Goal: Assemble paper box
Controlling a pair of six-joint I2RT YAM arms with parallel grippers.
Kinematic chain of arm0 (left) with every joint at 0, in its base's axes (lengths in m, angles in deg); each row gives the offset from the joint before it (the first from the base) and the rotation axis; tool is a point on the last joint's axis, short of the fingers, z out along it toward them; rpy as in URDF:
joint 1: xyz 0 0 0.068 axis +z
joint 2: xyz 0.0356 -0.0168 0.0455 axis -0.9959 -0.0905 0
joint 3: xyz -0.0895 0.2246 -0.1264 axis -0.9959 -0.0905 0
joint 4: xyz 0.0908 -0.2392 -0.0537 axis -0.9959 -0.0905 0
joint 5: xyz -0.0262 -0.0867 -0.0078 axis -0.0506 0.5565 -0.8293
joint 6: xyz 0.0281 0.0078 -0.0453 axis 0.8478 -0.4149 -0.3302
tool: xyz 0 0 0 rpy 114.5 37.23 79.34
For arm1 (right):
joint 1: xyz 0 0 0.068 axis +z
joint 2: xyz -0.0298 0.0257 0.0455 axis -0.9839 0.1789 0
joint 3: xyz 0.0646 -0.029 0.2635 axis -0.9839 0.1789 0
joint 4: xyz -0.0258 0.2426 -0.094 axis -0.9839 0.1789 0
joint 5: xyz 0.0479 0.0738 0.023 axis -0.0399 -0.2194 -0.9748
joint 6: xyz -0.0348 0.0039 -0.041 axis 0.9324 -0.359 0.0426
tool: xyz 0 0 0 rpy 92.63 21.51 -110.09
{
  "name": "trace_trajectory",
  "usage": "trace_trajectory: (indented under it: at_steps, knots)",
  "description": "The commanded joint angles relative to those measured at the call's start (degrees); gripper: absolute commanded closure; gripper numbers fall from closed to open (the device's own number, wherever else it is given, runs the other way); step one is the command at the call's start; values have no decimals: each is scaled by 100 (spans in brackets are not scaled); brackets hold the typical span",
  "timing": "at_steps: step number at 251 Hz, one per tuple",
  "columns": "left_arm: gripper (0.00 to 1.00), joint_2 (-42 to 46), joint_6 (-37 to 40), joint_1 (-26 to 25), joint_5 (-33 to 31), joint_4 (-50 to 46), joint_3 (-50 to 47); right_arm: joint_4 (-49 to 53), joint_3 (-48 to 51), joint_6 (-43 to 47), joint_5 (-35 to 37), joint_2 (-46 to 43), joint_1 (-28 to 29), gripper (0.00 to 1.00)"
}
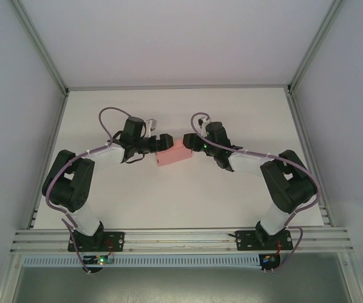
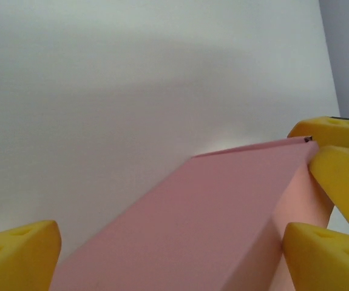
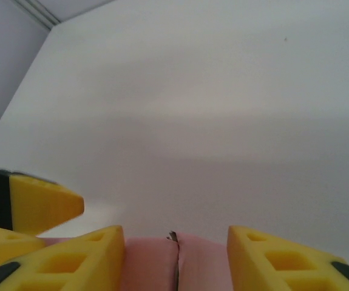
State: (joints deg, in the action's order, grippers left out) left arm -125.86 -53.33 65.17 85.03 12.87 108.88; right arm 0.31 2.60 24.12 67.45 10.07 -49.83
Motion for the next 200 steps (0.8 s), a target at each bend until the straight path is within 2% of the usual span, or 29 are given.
trace_trajectory:
  at_steps: [1,29,62,84,99,114,136,159,177,200]
  knots:
    - [0,61,513,-67,-133,-880,461,776,-237,64,-124,-219,26,46]
    - [0,220,784,-66,-677,-1529,865,901,-410,200,-77,-403,-39,42]
    - [0,575,933,-58,-1655,-2252,1248,789,-514,608,-500,-620,-230,30]
    - [0,927,950,-54,-2467,-2653,1427,261,-433,1104,-1199,-779,-418,2]
    - [0,1197,926,-49,-3133,-2895,1510,73,-479,1503,-1694,-828,-538,2]
    - [0,1457,817,-32,-3818,-3114,1518,316,-738,1970,-2209,-785,-633,2]
    - [0,1723,543,2,-4615,-3374,1398,548,-994,3176,-3229,-629,-622,2]
    - [0,1908,435,61,-4911,-3585,1235,1301,-1331,4836,-3794,-429,-465,2]
    - [0,2018,413,83,-5003,-3607,1071,2629,-1842,6578,-3725,-186,-256,2]
    - [0,2129,424,89,-4917,-3539,871,4492,-2747,8300,-2798,285,134,2]
